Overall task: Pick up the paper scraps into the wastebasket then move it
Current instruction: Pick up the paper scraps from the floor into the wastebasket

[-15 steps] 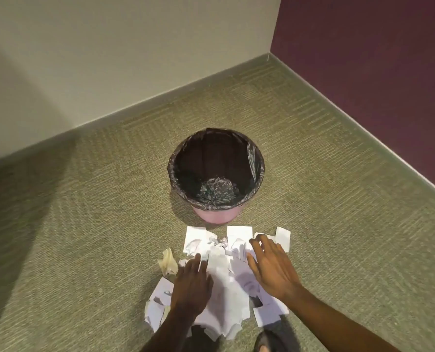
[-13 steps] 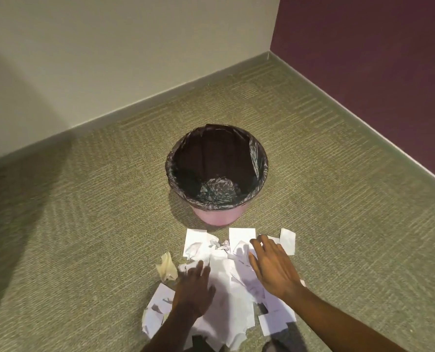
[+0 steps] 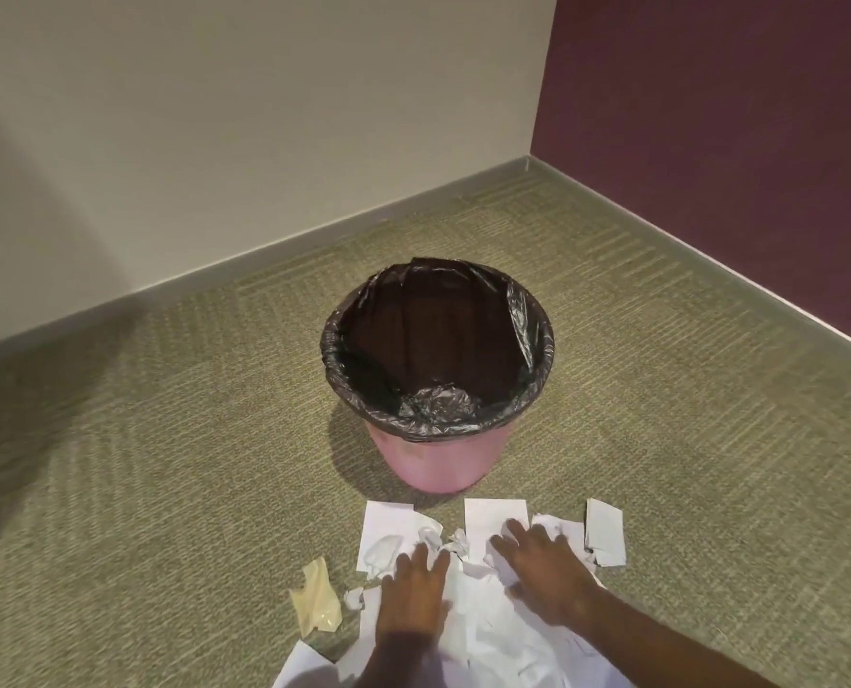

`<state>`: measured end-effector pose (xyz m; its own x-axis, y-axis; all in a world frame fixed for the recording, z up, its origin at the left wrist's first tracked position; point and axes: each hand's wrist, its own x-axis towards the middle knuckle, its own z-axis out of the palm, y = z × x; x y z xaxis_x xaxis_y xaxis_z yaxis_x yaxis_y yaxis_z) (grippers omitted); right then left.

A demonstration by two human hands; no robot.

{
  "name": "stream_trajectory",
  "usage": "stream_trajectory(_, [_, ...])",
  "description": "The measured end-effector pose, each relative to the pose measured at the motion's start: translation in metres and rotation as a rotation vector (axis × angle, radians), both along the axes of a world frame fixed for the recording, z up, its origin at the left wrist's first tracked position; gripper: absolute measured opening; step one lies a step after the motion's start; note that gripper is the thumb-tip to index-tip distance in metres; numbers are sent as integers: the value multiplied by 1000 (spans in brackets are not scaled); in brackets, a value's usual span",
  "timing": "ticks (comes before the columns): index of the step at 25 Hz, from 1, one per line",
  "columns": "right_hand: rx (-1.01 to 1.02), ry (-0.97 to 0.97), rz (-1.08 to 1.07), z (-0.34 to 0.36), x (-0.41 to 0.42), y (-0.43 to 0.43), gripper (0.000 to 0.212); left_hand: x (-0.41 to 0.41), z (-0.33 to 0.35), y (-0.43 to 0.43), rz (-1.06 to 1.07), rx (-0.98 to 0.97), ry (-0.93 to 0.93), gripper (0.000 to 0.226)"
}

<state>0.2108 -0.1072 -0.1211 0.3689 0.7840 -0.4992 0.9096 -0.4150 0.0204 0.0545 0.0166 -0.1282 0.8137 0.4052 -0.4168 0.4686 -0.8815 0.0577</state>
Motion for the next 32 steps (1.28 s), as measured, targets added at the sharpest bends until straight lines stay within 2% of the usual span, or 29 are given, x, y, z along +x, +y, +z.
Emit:
stream_trajectory(1, [31, -14, -2, 3, 1, 1, 48, 4, 0, 4, 48, -26, -27, 64])
stream_trajectory(3, [73, 1, -7, 11, 0, 0, 42, 7, -8, 6, -9, -62, 68, 49])
stream_trajectory(5, [107, 23, -12, 18, 1, -4, 42, 7, -8, 8, -19, -102, 35, 52])
stream_trajectory(7, [143, 49, -44, 24, 4, -10, 36, 8, -4, 9, -34, -123, 9, 65])
stream_trajectory(10, [228, 125, -212, 29, 12, -25, 28, 13, -6, 14, -91, -128, 2, 79])
stream_trajectory(17, [411, 290, -555, 25, 6, -53, 24, 19, -5, 5, -149, -83, 63, 67])
stream_trajectory(20, [445, 374, -653, 30, 7, -50, 26, 21, -7, 11, -151, -108, 15, 56])
stream_trajectory(24, [394, 385, -671, 39, 13, -48, 30, 25, -4, 16, -37, -226, -70, 32])
stream_trajectory(27, [427, 357, -682, 53, 16, -51, 32, 27, 7, 19, 89, -344, -102, 27])
stream_trajectory(30, [458, 348, -620, 85, 16, -51, 33, 28, 37, 26, 90, -408, -116, 8])
stream_trajectory(32, [446, 346, -556, 114, 18, -51, 30, 25, 64, 29, 35, -422, -149, 14])
